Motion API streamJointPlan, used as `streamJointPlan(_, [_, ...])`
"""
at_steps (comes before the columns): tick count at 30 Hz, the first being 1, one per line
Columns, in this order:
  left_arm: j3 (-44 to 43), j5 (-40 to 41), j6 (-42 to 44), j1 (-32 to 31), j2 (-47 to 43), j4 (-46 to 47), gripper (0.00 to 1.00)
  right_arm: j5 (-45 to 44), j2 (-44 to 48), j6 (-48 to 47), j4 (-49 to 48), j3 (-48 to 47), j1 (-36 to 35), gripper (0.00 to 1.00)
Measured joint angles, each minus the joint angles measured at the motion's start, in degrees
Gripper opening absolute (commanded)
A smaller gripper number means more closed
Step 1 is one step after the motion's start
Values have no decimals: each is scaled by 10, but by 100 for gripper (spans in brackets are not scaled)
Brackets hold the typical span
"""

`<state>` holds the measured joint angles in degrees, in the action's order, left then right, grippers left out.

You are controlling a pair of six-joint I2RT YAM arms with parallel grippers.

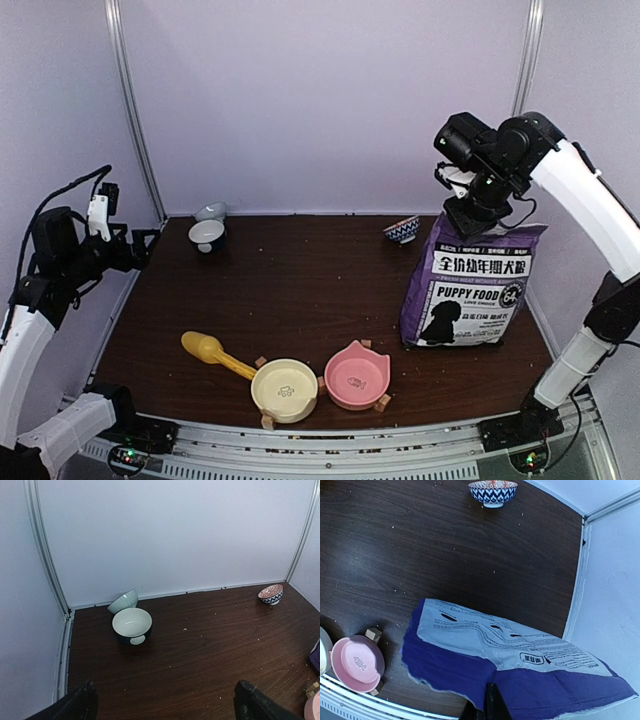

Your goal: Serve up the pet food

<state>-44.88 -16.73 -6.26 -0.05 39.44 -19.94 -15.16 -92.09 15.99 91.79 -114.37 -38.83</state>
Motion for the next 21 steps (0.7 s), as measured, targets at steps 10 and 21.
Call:
streamJointPlan(10, [0, -20, 6, -8, 2, 1, 98, -45, 20, -70, -123, 47, 11, 87])
streamJointPlan(21, [0, -20, 9, -9, 1, 1, 98, 25, 156, -184, -231, 211, 131, 98])
